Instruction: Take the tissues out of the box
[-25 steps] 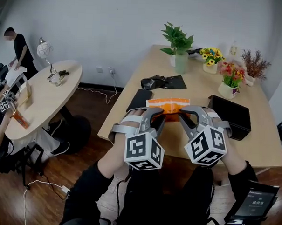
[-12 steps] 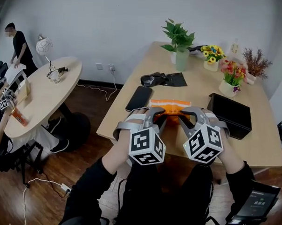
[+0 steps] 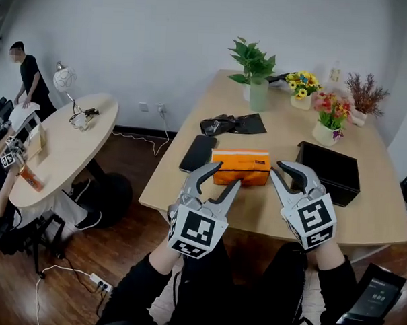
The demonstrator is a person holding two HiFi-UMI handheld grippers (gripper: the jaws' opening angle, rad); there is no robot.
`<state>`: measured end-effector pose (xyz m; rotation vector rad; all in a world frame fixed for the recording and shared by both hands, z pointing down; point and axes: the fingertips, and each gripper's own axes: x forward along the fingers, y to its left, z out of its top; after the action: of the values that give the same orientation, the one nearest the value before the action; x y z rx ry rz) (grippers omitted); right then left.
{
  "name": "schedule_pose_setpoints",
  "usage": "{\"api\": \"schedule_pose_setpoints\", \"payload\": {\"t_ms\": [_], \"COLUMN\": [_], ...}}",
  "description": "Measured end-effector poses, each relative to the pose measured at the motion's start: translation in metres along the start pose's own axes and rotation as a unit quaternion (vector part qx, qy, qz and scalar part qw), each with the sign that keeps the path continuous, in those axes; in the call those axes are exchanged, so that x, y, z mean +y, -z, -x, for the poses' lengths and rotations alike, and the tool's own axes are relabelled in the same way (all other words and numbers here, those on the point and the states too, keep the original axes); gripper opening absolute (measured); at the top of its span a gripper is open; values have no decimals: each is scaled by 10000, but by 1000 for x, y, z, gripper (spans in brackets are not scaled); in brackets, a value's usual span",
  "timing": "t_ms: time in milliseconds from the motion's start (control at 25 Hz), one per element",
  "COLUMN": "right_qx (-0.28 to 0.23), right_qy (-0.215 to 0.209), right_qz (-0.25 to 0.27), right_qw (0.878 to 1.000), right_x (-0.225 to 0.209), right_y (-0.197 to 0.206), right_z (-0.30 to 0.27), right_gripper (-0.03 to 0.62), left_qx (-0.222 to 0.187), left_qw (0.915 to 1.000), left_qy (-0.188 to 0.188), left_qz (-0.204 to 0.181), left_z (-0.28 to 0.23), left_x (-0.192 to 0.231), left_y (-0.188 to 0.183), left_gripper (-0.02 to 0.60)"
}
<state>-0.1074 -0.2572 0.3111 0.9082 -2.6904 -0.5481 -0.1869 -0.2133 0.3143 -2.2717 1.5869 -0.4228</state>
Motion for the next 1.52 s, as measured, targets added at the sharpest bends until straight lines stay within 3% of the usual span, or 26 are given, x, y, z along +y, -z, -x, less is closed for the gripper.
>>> {"api": "schedule_pose_setpoints", "payload": {"t_ms": [80,200,320,480,800,1160,1520], "right_qx": [-304,-779,-1170,-1393,-1308,-1333,-1305], "right_qy": [8,174,558,1076,1362,2078,1968], "right_qz": [-444,-1213,-1743,-1866,-1384,-1450,-1396], "right_qw": [9986,9894,9761,9665,9722,9581,9616], "right_x": [1,1,-7,-20,-33,-74,-64], "right_y": [-2,-3,0,8,19,40,39], "right_z": [18,54,84,105,142,199,190], "right_gripper": [58,43,34,28,25,3,2], "left_qx": [-226,-463,-683,-926,-1290,-1371,-1216], "left_qw": [9982,9941,9880,9798,9757,9752,9784], "left_qy": [269,390,235,-188,-61,332,354], "left_qz": [492,905,1365,1765,1772,1704,1634], "left_z": [10,26,40,47,12,-20,-15], "left_x": [-21,-49,-60,-58,-80,-122,-125], "left_y": [-5,-8,-7,-6,-40,-60,-52], "left_gripper": [179,178,174,161,140,138,137]}}
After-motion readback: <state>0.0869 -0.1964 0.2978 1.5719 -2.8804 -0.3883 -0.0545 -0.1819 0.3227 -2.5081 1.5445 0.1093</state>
